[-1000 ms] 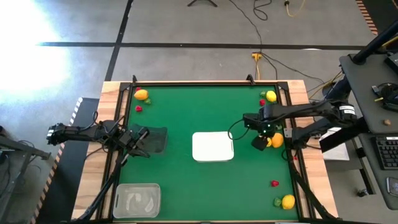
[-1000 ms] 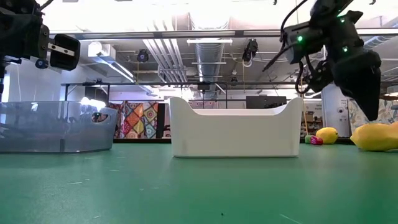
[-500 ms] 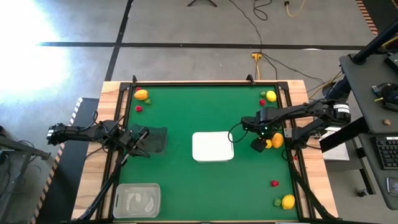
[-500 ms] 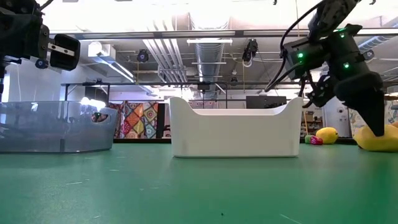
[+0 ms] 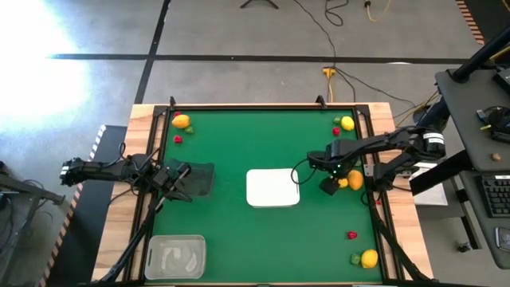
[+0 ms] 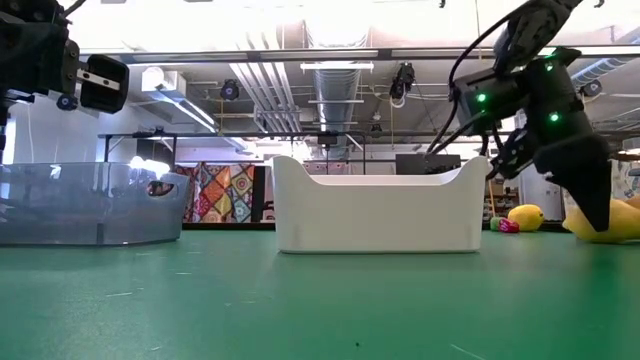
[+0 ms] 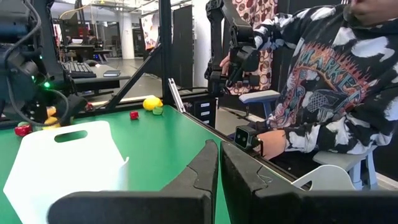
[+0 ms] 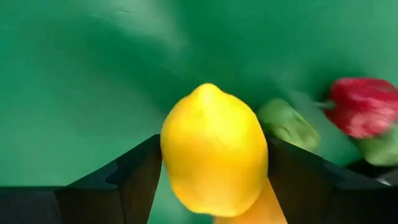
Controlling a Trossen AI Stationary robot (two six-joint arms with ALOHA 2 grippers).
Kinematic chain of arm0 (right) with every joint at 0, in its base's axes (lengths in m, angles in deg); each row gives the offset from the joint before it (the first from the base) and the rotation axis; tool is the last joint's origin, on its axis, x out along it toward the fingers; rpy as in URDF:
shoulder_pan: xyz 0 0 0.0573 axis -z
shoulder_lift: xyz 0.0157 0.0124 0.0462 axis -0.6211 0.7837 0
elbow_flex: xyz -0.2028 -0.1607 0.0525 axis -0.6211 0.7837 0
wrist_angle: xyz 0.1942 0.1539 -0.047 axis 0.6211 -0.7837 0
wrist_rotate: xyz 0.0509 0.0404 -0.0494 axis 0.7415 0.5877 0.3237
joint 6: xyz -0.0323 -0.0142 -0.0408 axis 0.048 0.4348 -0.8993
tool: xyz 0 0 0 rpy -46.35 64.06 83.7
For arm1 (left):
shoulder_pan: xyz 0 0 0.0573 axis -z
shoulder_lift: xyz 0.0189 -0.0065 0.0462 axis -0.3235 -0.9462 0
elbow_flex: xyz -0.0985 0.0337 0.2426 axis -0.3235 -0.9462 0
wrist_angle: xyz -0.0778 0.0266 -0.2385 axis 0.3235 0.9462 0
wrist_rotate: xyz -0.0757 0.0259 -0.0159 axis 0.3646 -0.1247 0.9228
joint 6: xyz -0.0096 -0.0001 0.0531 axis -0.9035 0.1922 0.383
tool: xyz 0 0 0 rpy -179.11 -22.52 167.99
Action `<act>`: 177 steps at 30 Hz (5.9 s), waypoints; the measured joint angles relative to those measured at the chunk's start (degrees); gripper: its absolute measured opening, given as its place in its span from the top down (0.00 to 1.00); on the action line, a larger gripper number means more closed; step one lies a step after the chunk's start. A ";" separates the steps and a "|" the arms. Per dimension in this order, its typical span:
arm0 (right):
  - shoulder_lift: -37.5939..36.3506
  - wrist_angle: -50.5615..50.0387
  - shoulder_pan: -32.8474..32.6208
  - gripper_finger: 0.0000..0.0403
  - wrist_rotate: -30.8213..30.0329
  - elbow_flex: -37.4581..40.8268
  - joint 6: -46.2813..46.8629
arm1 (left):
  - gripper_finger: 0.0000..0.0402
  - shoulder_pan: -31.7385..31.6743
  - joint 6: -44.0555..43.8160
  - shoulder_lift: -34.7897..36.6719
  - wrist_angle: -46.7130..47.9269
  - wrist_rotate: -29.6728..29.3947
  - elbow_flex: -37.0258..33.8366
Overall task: Sort produce into baskets
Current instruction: Put the yellow lemon into the white bin
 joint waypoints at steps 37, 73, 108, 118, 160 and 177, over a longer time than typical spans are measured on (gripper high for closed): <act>10.81 8.33 -13.30 0.48 -1.93 -37.11 -10.21 | 1.00 -0.01 -0.02 0.00 0.01 -0.02 -0.02; 27.49 16.68 -15.39 0.35 -6.53 -36.85 -15.48 | 1.00 -0.01 0.00 0.00 -0.01 -0.04 0.00; 0.90 -23.22 -8.54 0.06 -4.89 -11.38 13.97 | 1.00 -0.01 -0.02 0.01 -0.03 -0.08 0.00; 8.49 -20.15 -0.94 0.06 -0.09 -5.91 3.30 | 1.00 0.00 -0.02 0.00 -0.01 -0.08 0.00; 18.69 -17.09 4.87 0.39 -0.10 -6.76 -6.60 | 1.00 -0.01 -0.02 0.00 -0.01 -0.11 0.00; 4.42 -8.76 -5.00 0.37 -10.88 -41.33 -4.91 | 1.00 -0.01 -0.02 0.02 -0.01 -0.11 0.00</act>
